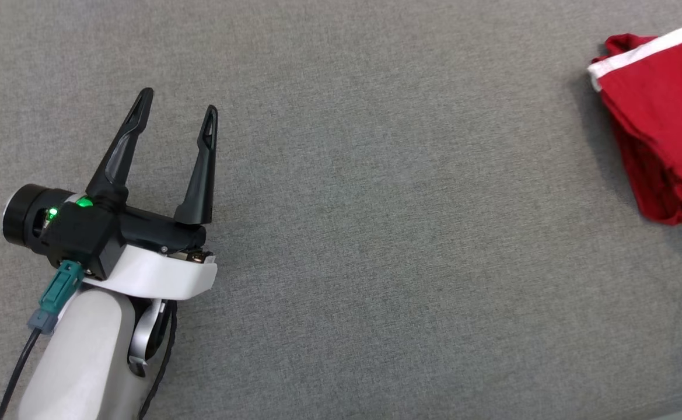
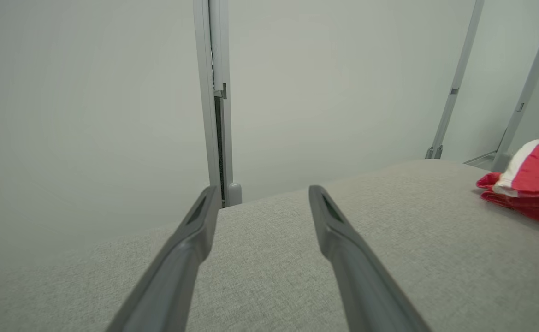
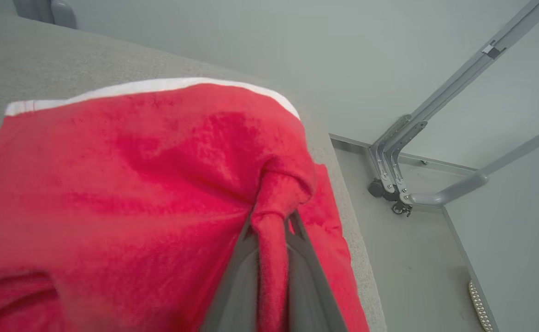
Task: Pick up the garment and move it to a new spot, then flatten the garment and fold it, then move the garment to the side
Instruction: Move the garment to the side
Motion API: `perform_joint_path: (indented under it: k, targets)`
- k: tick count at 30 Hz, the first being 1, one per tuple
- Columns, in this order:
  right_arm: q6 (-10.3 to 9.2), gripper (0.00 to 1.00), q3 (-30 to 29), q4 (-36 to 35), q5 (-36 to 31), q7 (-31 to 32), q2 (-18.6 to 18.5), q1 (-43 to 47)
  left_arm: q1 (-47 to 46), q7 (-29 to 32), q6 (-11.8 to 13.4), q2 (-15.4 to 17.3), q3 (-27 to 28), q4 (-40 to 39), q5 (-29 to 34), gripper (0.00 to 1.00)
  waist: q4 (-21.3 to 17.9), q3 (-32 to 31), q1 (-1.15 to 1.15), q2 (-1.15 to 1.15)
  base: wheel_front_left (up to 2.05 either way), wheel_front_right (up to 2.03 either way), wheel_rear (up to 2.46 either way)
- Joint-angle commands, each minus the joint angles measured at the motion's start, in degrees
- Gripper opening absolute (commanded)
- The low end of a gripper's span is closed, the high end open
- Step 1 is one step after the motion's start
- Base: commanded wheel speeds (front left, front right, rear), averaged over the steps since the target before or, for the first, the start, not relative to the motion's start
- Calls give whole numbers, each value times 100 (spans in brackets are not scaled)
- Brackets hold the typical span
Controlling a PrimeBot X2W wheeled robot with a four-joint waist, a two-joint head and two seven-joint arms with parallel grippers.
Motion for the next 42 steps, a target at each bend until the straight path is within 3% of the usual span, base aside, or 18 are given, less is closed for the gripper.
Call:
perform_joint_path:
  k: [1,2,3,4,5,12,19,25,30,42]
  targets:
    - [-14,0,-27,51,11,-48,12,-63,-97,9,-10,43,5,-35,51,100,79,154,0,0,0,0,0]
    - [-14,0,-87,178,55,-79,65,-77,-132,21,-19,52,-2,-58,56,100,97,212,0,0,0,0,0]
    - [-13,14,-141,312,119,-100,153,-92,-167,30,-29,65,-10,-78,66,100,108,261,0,0,0,0,0]
    - [-13,49,-207,483,128,-112,195,-94,-184,54,-40,84,-15,-91,77,100,120,298,0,0,0,0,0]
    - [-13,100,-277,653,195,-98,269,-92,-200,54,-34,96,-24,-88,83,100,125,322,0,0,0,0,0]
    - [-13,100,-541,1257,378,-522,812,155,-37,43,29,165,14,41,22,100,22,81,0,0,0,0,0]
    - [-13,100,-766,988,657,-1059,1166,829,402,-21,159,117,64,232,-109,100,-181,-587,0,0,0,0,0]
    - [-13,100,-1148,-50,426,-1200,1499,1486,850,-47,318,91,174,364,-237,100,-296,-1151,0,0,0,0,0]
    - [-12,100,-1525,-1113,-176,-1190,1953,2052,1249,-40,459,68,273,438,-363,100,-213,-1582,0,0,0,0,0]
    - [-12,100,-1688,-3209,-1406,-184,3184,3132,1905,-51,669,-28,448,571,-661,100,595,-2280,0,0,0,0,0]
